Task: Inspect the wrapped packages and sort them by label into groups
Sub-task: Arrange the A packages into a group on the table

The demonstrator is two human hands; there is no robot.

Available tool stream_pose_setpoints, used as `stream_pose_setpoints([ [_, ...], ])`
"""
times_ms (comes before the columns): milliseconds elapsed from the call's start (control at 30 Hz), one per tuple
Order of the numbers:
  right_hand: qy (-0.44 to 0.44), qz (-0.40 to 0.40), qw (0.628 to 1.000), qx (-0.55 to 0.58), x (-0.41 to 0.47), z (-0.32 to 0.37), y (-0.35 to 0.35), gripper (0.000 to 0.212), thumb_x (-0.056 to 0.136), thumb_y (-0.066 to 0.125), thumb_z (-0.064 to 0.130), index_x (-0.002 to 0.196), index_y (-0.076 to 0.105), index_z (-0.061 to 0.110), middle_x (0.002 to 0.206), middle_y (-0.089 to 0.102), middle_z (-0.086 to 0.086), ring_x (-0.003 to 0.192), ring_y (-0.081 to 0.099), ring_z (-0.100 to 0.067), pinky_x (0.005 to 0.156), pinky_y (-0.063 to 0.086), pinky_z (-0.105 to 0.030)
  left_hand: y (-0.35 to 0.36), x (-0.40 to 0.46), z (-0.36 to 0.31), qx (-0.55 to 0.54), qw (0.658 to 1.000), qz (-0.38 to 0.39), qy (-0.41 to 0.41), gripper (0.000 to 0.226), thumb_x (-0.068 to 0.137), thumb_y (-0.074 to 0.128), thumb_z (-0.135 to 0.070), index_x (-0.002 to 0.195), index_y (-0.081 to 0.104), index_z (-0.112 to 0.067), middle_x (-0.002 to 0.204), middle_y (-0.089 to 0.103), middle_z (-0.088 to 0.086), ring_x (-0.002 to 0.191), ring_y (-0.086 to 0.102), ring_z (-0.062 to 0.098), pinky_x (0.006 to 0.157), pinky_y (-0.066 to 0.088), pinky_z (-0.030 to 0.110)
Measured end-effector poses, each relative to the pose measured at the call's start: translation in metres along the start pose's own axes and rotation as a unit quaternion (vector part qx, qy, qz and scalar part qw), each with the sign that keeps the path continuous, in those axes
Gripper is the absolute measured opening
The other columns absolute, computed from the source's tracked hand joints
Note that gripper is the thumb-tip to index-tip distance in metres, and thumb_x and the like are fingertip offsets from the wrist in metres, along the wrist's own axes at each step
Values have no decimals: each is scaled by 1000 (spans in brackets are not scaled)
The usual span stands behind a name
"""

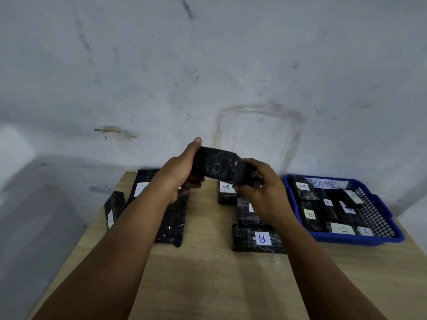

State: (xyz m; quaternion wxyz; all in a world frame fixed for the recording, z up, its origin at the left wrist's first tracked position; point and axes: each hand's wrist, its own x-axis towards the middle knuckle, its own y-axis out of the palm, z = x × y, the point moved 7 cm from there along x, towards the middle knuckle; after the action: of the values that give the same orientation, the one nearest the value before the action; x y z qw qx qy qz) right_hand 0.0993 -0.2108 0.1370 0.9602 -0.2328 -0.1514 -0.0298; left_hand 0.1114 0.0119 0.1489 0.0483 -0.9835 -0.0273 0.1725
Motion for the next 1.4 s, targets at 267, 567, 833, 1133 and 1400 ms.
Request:
stream_pose_setpoints([
  [267, 163, -15, 973, 159, 3, -19, -3, 73, 97, 61, 1, 156, 38, 37, 143, 44, -2, 109, 62, -4, 75, 55, -16, -6, -4, 10, -71, 997, -34, 12, 21, 90, 64, -41, 91, 68, -21, 92, 72, 0, 95, 67, 21, 98, 50, 45],
  [567, 372, -33, 853, 365, -11, -53, 20, 48, 93, 78, 33, 133, 59, 15, 121, 75, -10, 100, 75, -26, 68, 64, -41, 3, -8, 40, -83, 996, 28, -17, 10, 91, 64, -29, 88, 73, -25, 106, 73, -3, 114, 63, 21, 105, 43, 48],
  [833, 363, -137, 832, 397, -27, -70, 28, 61, 92, 79, 16, 143, 44, 19, 125, 71, -9, 106, 74, -33, 79, 64, -57, 8, -6, 70, -20, 997, 1, -81, 38, 84, 73, -57, 103, 72, -25, 98, 77, -4, 92, 69, 15, 104, 46, 49],
  [1133, 354, -124, 891, 255, -34, -69, 24, 106, 82, 89, 28, 162, 19, 25, 159, 43, -12, 140, 50, -34, 102, 53, -58, 5, 3, 81, -57, 997, -42, -27, 17, 90, 73, -35, 89, 74, -18, 76, 78, -8, 60, 72, 4, 67, 47, 24],
  [1400, 27, 240, 915, -324, -21, -37, 33, 129, 70, 83, 69, 166, 4, 33, 175, 5, -1, 161, -7, -23, 128, 0, -59, -27, 23, 98, 7, 998, -8, -67, 27, 83, 78, -36, 100, 77, -16, 97, 80, 3, 100, 74, 25, 96, 57, 45],
])
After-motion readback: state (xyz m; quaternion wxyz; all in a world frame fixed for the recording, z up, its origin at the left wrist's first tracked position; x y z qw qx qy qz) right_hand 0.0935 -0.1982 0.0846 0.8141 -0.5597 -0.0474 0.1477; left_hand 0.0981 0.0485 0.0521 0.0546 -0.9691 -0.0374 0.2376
